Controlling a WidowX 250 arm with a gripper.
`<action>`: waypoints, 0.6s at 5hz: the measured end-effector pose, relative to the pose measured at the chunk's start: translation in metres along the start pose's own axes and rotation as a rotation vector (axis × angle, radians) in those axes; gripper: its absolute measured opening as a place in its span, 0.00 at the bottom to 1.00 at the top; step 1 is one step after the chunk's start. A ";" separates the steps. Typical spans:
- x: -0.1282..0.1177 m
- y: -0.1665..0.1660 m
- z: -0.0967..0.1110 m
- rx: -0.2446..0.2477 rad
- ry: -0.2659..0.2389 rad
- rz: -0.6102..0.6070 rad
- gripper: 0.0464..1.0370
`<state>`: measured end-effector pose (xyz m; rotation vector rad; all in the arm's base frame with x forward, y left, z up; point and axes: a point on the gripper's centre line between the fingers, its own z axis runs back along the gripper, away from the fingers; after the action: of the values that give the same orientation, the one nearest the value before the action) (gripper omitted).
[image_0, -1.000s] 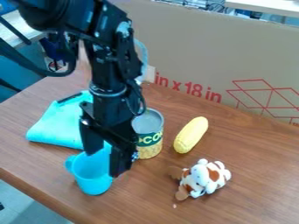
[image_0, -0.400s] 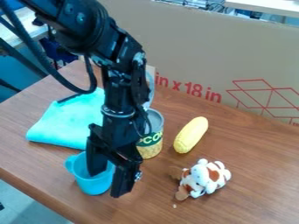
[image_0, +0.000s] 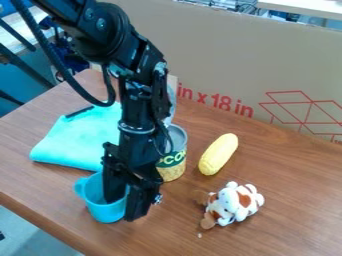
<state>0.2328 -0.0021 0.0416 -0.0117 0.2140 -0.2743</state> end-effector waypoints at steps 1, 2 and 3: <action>0.004 -0.003 0.015 0.019 -0.027 -0.031 0.32; 0.007 -0.012 0.028 0.036 -0.027 -0.070 0.11; 0.020 -0.029 0.053 0.096 -0.027 -0.132 0.04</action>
<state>0.2552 -0.0364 0.0906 0.0657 0.1737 -0.4151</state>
